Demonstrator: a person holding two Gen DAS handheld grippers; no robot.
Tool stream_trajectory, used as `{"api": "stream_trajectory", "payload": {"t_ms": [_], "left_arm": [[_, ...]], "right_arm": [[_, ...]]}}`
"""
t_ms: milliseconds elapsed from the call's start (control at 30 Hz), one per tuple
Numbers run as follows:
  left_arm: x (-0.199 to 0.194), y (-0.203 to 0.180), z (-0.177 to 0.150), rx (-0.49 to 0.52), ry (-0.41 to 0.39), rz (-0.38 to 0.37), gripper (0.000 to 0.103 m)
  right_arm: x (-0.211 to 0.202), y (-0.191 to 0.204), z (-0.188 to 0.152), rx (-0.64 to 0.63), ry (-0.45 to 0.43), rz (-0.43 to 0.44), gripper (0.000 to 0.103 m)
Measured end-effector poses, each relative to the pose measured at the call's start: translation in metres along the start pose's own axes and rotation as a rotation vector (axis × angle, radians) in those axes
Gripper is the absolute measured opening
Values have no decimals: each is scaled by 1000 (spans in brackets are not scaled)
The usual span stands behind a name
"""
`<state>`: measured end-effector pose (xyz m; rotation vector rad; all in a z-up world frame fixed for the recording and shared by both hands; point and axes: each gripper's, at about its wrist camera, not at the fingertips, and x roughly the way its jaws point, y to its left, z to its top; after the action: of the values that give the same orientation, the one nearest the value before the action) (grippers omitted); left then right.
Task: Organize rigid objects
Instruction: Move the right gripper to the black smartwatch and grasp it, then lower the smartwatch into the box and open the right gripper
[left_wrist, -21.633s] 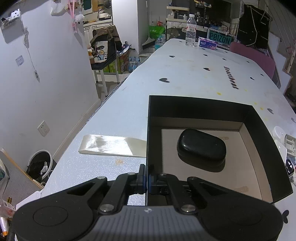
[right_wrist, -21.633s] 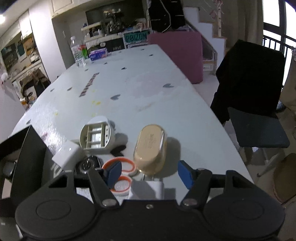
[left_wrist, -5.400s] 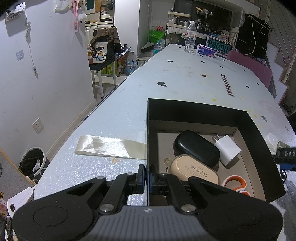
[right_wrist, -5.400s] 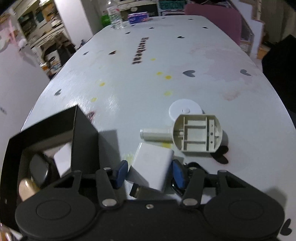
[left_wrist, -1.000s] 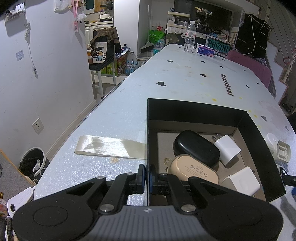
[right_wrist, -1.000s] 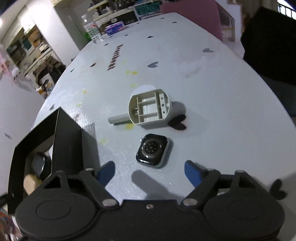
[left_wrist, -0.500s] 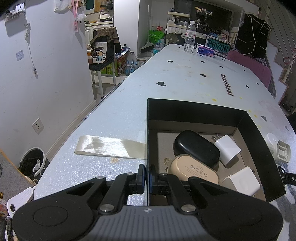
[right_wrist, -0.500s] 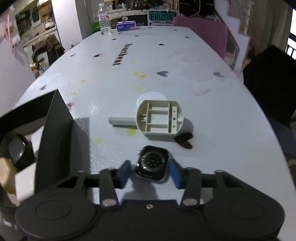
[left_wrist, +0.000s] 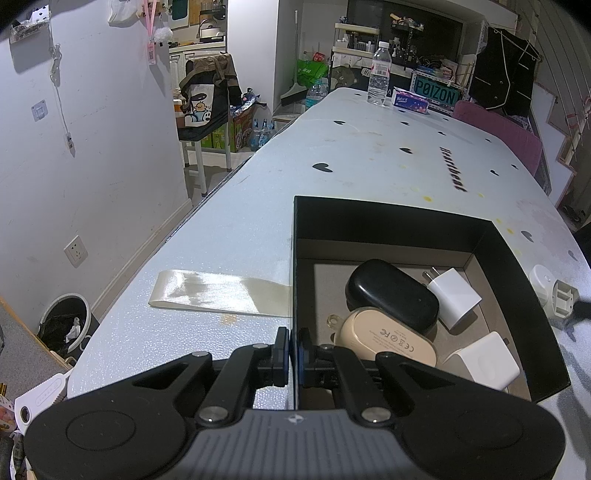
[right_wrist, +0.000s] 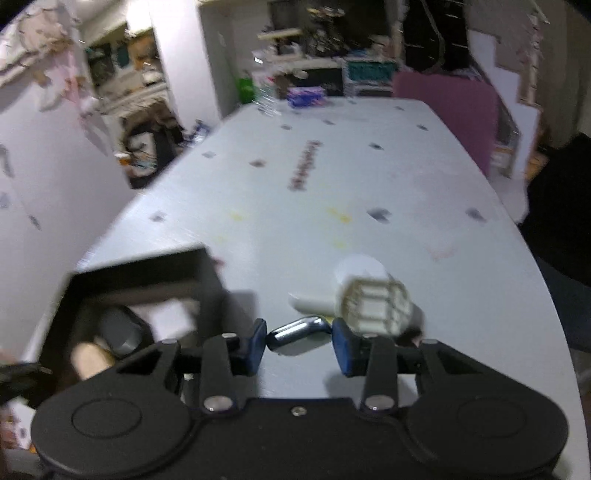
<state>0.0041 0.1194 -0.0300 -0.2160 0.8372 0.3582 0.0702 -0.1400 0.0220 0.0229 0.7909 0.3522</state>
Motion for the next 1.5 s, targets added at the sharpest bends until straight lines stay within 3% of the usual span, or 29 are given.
{"api": "stream_trajectory", "payload": {"t_ms": [167,367,700,867,1033,1500], "left_arm": [[0,0,0,0,0,0,4],[0,0,0,0,0,-1,4],[-1,-2,0,1,0,-2,5],[-1,-2,0,0,0,-2,5],[0,-2,0,1,-1,-1,5],[0,-2,0,0,0,-2,4]], "right_arm": [[-5,32,20,-47,21,111,38],[16,65,24,-73,103,189,37],[57,103,16,-189,253,136,36],[68,108,6,-172,327,138,36],[61,109,9,-178,308,132,44],[40,102,14,-196,281,126,47]]}}
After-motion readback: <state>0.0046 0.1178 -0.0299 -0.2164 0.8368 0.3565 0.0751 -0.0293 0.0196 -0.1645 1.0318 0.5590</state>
